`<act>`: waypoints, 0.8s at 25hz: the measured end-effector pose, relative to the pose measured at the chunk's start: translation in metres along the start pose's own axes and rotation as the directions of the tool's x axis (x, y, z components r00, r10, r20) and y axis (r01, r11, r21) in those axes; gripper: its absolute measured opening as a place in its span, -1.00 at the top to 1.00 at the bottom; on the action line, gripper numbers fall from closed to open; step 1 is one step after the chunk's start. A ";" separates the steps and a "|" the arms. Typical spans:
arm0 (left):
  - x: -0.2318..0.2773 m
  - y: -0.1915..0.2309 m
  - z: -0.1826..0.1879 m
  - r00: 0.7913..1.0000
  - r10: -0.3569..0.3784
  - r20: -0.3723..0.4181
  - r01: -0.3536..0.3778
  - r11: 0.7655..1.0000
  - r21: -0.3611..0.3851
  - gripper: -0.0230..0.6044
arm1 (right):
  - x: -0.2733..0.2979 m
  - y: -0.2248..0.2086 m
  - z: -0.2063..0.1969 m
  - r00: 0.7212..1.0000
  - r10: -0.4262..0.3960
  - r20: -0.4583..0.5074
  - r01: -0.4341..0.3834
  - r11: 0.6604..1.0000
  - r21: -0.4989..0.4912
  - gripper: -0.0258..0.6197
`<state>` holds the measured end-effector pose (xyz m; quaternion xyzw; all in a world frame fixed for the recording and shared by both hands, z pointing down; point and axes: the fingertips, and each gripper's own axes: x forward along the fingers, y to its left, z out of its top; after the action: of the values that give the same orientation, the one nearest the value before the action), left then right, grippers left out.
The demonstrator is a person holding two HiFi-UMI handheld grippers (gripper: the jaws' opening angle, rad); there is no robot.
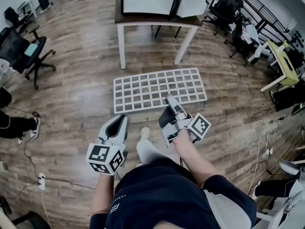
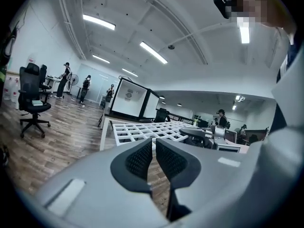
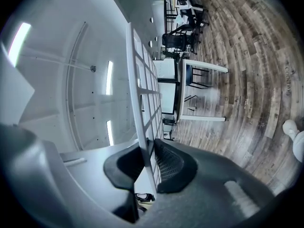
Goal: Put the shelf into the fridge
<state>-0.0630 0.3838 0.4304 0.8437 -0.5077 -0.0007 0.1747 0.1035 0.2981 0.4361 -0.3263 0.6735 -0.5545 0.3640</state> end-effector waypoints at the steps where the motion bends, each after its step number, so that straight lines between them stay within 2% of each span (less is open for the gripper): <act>1: 0.008 0.009 0.004 1.000 0.009 0.001 -0.009 1.000 0.000 0.79 | 0.012 -0.004 0.004 1.000 0.000 -0.006 0.000 1.000 0.005 0.78; 8: 0.082 0.053 0.038 1.000 0.017 0.009 -0.017 1.000 0.000 0.78 | 0.103 -0.012 0.043 0.999 0.017 -0.029 -0.017 1.000 0.001 0.78; 15: 0.162 0.068 0.067 1.000 -0.014 0.000 0.014 1.000 0.013 0.76 | 0.168 -0.014 0.090 0.999 0.028 -0.031 -0.028 1.000 -0.006 0.78; 20: 0.198 0.080 0.083 1.000 -0.005 0.009 0.005 1.000 0.018 0.76 | 0.199 -0.022 0.118 0.999 0.034 -0.016 -0.033 0.999 0.031 0.78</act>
<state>-0.0502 0.1558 0.4111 0.8464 -0.5064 -0.0005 0.1649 0.1011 0.0667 0.4179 -0.3048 0.6730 -0.5614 0.3727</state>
